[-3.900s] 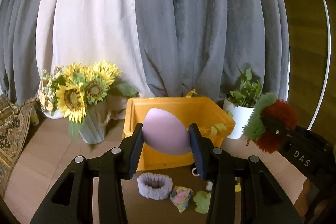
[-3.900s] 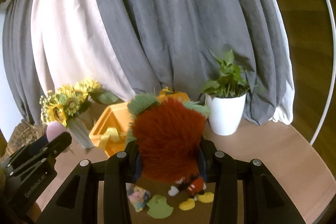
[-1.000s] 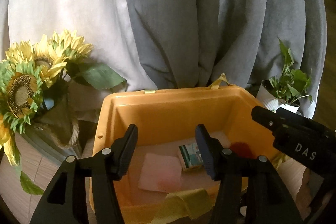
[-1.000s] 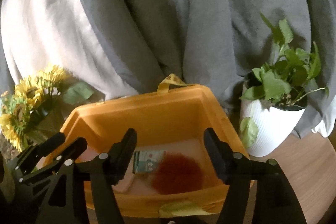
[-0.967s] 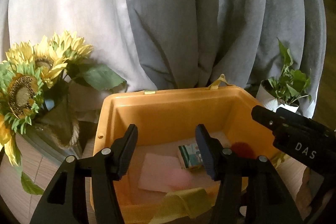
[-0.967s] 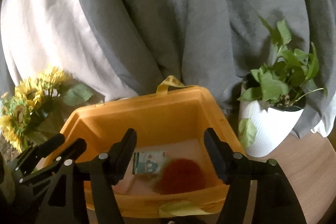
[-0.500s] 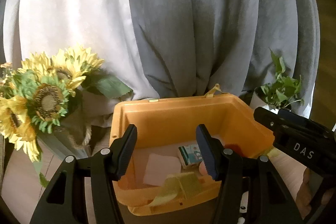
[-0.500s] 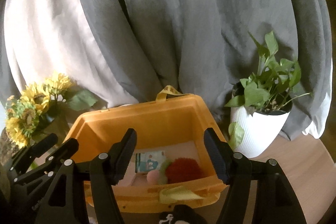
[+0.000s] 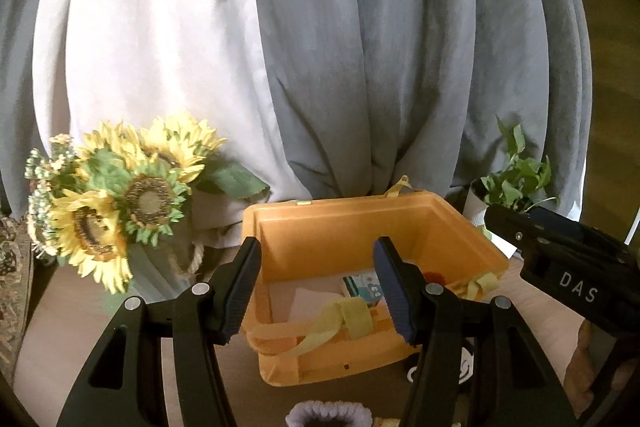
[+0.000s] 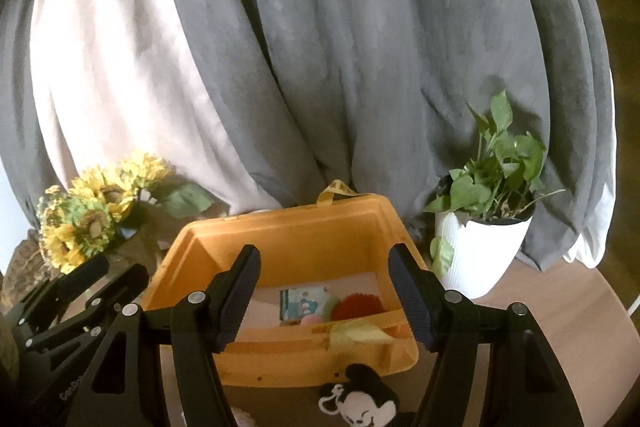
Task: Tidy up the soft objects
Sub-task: 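Withdraw both tools from the crate toward the remaining soft toys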
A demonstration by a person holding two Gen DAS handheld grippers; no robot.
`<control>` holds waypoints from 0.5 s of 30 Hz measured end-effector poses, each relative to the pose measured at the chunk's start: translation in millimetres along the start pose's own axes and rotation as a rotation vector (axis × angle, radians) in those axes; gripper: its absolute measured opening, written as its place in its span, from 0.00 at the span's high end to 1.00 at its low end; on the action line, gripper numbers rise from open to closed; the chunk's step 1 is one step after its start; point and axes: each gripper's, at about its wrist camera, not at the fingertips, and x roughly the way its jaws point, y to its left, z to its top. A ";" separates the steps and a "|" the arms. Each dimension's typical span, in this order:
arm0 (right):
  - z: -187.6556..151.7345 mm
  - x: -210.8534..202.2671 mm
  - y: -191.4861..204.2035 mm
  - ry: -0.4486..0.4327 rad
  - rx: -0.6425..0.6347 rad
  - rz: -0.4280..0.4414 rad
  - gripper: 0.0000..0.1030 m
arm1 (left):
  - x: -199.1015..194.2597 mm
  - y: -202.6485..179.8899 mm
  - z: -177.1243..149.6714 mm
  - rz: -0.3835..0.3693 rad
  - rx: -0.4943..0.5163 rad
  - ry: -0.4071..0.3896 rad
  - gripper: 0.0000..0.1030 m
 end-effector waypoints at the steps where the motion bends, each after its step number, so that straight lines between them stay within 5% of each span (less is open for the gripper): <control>1: -0.3 -4.3 1.1 -0.004 -0.001 0.002 0.34 | -4.1 0.5 -0.5 0.000 0.000 -0.003 0.44; 15: -10.8 -49.0 15.1 -0.032 -0.006 0.003 0.34 | -51.9 9.4 -11.2 -0.010 0.008 -0.016 0.44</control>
